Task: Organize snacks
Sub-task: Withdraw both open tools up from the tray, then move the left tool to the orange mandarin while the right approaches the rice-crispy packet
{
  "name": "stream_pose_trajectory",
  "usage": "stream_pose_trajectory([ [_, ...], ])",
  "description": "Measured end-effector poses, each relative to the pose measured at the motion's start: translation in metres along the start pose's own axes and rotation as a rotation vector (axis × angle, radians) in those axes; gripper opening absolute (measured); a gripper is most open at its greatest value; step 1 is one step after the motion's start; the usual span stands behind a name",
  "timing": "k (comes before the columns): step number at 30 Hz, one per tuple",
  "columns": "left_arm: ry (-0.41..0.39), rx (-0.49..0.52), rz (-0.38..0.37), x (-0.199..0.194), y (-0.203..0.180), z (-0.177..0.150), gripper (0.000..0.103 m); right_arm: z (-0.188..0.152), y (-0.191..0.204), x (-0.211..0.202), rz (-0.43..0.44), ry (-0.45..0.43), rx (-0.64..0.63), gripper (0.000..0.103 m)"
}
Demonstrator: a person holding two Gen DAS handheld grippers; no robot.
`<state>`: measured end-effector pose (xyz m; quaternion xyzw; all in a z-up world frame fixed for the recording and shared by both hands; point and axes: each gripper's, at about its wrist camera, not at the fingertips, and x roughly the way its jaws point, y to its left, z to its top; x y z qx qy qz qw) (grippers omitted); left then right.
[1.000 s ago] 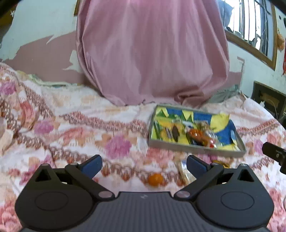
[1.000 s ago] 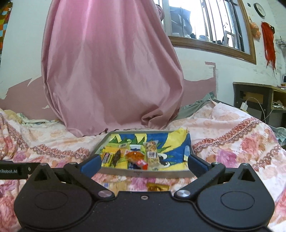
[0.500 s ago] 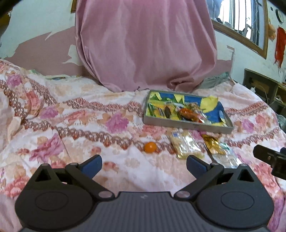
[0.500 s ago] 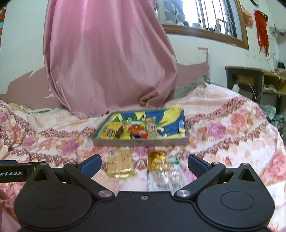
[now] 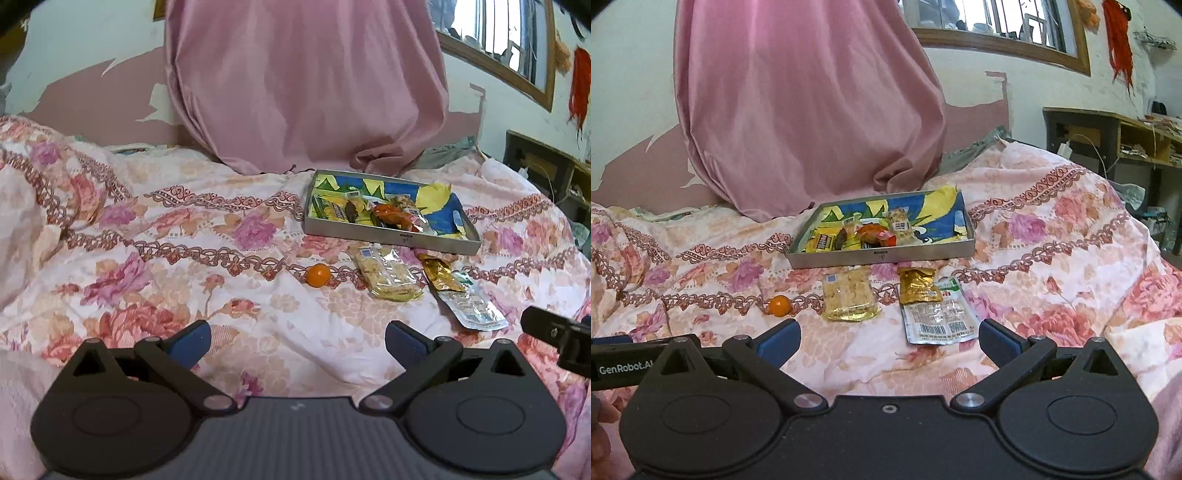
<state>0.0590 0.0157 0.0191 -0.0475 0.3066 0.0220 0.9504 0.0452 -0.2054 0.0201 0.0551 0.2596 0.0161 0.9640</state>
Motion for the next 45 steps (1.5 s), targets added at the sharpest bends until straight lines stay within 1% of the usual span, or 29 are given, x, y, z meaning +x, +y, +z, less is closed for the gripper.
stream_pose_trajectory([
  [4, 0.0, -0.02, 0.001, -0.002, 0.003, 0.0, 0.102, -0.001, 0.005, 0.0, -0.003, 0.023, 0.0, 0.102],
  [10, 0.022, -0.053, 0.014, 0.003, 0.009, 0.0, 0.102, -0.003, 0.017, 0.004, -0.017, 0.032, -0.07, 0.102],
  [15, 0.054, -0.061, 0.016, 0.01, 0.011, -0.001, 0.102, -0.002, 0.016, 0.009, -0.03, 0.04, -0.054, 0.102],
  [20, 0.068, -0.058, 0.017, 0.017, 0.012, 0.001, 0.102, -0.001, 0.015, 0.019, -0.017, 0.055, -0.043, 0.102],
  [26, 0.105, -0.062, 0.012, 0.037, 0.013, 0.011, 0.102, 0.004, 0.016, 0.036, -0.019, 0.067, -0.043, 0.102],
  [38, 0.145, 0.033, 0.083, 0.086, 0.005, 0.041, 0.102, 0.02, 0.006, 0.079, -0.023, 0.105, -0.095, 0.102],
  [45, 0.162, 0.083, 0.08, 0.115, 0.0, 0.064, 0.102, 0.035, 0.006, 0.108, -0.012, 0.101, -0.148, 0.102],
])
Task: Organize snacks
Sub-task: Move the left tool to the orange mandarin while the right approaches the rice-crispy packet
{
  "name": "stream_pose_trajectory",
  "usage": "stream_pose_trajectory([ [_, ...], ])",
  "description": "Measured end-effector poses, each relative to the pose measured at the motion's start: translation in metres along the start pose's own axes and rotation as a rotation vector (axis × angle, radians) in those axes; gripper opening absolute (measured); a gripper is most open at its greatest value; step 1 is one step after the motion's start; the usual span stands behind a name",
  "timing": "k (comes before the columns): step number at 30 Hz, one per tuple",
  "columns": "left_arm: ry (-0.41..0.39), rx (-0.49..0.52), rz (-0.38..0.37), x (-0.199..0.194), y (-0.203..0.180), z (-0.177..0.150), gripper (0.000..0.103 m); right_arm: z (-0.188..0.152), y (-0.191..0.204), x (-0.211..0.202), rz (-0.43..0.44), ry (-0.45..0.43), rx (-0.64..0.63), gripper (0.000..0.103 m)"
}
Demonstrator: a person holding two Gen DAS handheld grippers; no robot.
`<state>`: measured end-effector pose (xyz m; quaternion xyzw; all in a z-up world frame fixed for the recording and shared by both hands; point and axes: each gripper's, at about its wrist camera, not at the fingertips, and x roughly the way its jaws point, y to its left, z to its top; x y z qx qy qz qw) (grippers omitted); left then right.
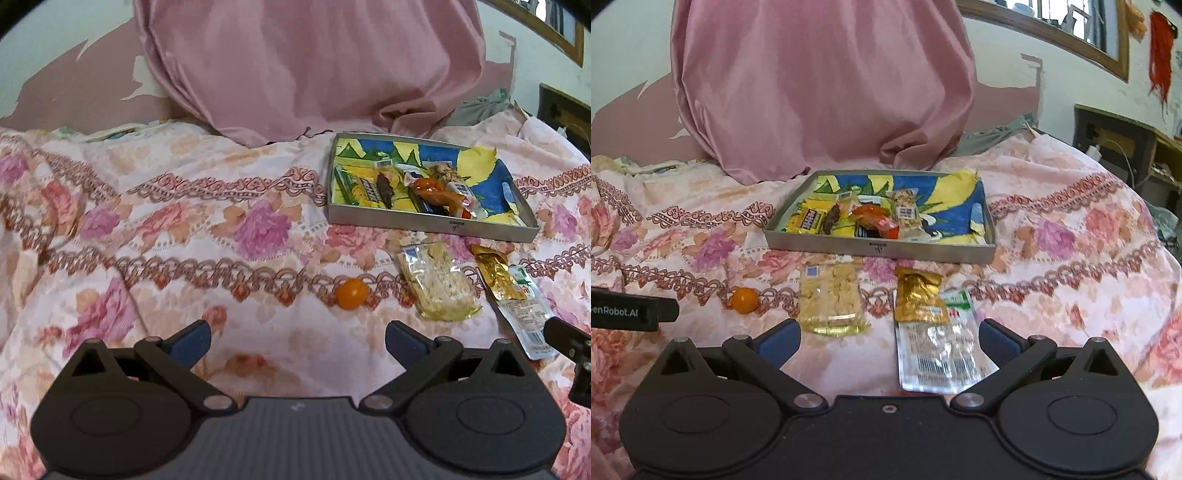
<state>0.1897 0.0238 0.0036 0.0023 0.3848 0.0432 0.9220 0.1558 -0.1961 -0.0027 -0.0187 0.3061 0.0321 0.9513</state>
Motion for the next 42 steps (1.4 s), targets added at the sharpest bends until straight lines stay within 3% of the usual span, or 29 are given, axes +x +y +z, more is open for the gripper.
stream_pose_trajectory([
  [8, 0.002, 0.095, 0.011, 0.032, -0.015, 0.036, 0.102, 0.026, 0.008, 0.034, 0.051, -0.032, -0.081, 0.102],
  [14, -0.001, 0.098, 0.022, 0.062, -0.018, 0.051, 0.102, 0.039, 0.016, 0.064, 0.072, -0.052, -0.122, 0.102],
  [20, 0.024, 0.095, -0.037, 0.09, -0.009, 0.041, 0.102, 0.038, 0.027, 0.095, 0.085, -0.044, -0.142, 0.102],
  [25, 0.082, 0.121, -0.071, 0.108, -0.003, 0.031, 0.102, 0.023, 0.029, 0.114, 0.11, 0.019, -0.149, 0.102],
  [32, 0.142, 0.073, -0.155, 0.127, -0.004, 0.033, 0.102, 0.005, 0.029, 0.139, 0.118, 0.087, -0.191, 0.102],
  [36, 0.139, 0.127, -0.188, 0.126, -0.011, 0.029, 0.102, 0.002, 0.027, 0.146, 0.154, 0.099, -0.177, 0.102],
  [42, 0.138, 0.182, -0.222, 0.129, -0.02, 0.027, 0.088, 0.001, 0.029, 0.152, 0.19, 0.096, -0.172, 0.102],
])
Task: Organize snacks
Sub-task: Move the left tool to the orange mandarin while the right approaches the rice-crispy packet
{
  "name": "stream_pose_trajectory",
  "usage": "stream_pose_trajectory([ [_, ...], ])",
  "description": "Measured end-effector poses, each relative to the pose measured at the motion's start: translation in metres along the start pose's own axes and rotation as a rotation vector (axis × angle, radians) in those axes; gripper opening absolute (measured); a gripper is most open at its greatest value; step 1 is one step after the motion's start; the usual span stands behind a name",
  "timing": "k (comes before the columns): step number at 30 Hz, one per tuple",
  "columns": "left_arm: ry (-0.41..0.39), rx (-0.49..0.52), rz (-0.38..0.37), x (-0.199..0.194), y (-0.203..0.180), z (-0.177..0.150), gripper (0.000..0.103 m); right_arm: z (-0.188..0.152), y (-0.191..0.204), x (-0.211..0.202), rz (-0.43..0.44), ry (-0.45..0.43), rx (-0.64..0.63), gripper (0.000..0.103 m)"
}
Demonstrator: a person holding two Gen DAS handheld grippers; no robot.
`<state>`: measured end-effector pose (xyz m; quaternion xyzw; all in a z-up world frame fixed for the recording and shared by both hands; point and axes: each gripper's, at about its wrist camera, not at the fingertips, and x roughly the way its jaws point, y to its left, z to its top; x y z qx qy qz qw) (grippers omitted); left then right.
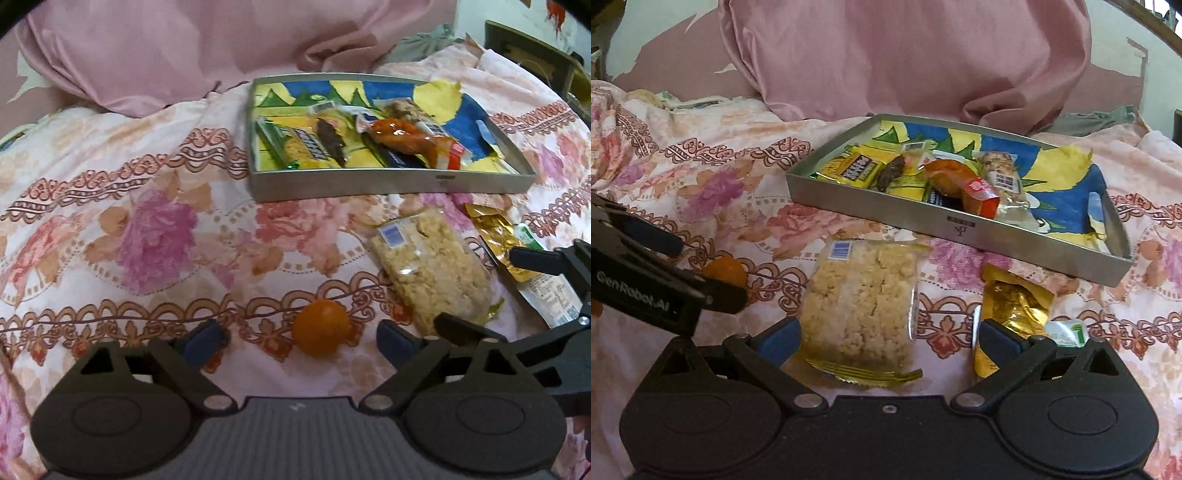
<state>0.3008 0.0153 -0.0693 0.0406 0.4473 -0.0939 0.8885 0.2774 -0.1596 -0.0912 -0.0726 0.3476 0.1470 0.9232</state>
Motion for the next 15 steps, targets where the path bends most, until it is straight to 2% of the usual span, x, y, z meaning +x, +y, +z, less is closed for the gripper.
stream_pose_trajectory([
  [15, 0.001, -0.016, -0.011, 0.001, 0.005, 0.0, 0.053, -0.001, 0.002, 0.015, 0.058, 0.027, 0.055, 0.102],
])
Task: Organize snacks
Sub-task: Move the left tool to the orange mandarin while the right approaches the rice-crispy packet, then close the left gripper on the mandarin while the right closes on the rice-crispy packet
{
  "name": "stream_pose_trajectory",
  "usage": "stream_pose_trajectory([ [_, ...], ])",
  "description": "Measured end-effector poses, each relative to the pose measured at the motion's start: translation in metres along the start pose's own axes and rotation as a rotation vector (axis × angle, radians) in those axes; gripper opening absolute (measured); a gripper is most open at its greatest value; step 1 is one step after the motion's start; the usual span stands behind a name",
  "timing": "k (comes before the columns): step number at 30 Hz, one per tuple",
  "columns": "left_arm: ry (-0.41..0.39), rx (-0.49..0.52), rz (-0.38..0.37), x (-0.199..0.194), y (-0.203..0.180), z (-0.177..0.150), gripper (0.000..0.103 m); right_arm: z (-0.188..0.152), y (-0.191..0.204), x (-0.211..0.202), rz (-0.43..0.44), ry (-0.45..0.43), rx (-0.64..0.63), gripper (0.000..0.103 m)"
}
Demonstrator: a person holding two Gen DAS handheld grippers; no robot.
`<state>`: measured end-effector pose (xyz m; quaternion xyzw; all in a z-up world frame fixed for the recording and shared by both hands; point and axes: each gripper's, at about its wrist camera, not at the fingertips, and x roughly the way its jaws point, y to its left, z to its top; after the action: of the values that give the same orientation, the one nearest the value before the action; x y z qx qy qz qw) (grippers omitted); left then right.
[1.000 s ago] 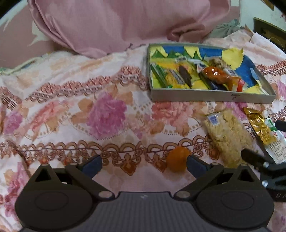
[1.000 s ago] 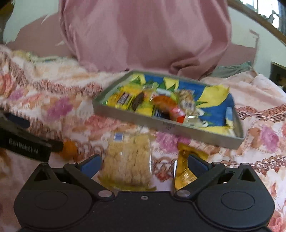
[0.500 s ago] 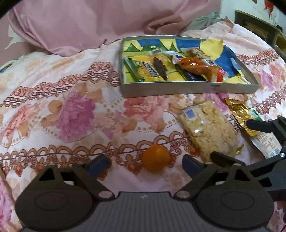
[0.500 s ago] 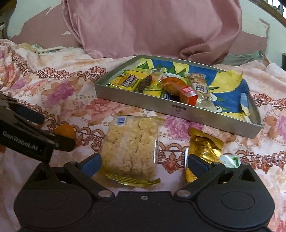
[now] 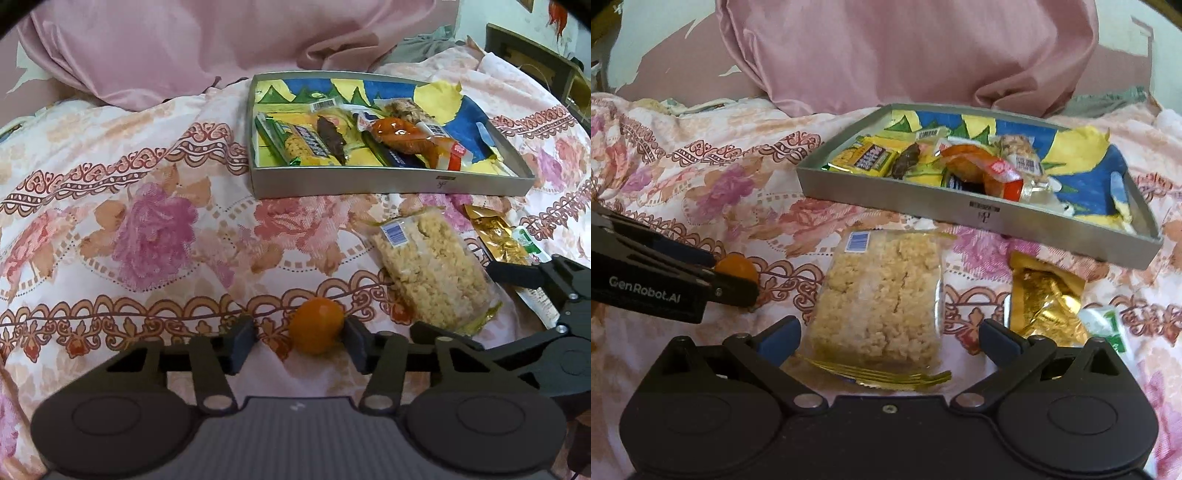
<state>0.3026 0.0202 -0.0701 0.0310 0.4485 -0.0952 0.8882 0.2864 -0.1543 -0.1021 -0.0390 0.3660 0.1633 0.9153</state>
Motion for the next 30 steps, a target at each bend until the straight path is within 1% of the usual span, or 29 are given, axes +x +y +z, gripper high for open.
stream_pose_trajectory([
  [2, -0.004, 0.01, 0.005, -0.001, -0.001, -0.001, 0.049, -0.001, 0.001, 0.003, 0.005, 0.005, 0.009, 0.101],
  [4, -0.008, 0.015, 0.006, -0.001, -0.002, -0.001, 0.04, -0.001, 0.002, 0.004, 0.008, 0.007, 0.008, 0.099],
  [6, -0.013, 0.02, -0.002, -0.001, -0.003, -0.001, 0.034, -0.001, 0.004, 0.003, 0.009, 0.002, 0.006, 0.093],
  [7, -0.015, 0.021, 0.0, -0.001, -0.004, -0.001, 0.034, -0.001, 0.004, 0.002, 0.015, -0.003, 0.008, 0.09],
  [9, -0.019, 0.033, 0.004, -0.001, -0.005, -0.002, 0.034, 0.0, 0.006, 0.0, 0.022, -0.011, 0.005, 0.082],
  [11, -0.023, 0.044, 0.008, -0.002, -0.007, -0.003, 0.034, 0.0, 0.008, -0.002, 0.003, -0.025, -0.001, 0.078],
  [17, -0.018, 0.011, -0.007, -0.006, -0.004, -0.003, 0.033, -0.002, 0.007, -0.007, -0.002, -0.028, 0.015, 0.076],
  [25, -0.019, -0.018, -0.004, -0.019, -0.005, -0.01, 0.033, -0.007, 0.011, -0.018, -0.032, -0.041, -0.033, 0.076],
  [30, -0.041, -0.044, -0.002, -0.032, -0.003, -0.012, 0.033, -0.006, 0.014, -0.03, -0.043, -0.066, -0.046, 0.075],
])
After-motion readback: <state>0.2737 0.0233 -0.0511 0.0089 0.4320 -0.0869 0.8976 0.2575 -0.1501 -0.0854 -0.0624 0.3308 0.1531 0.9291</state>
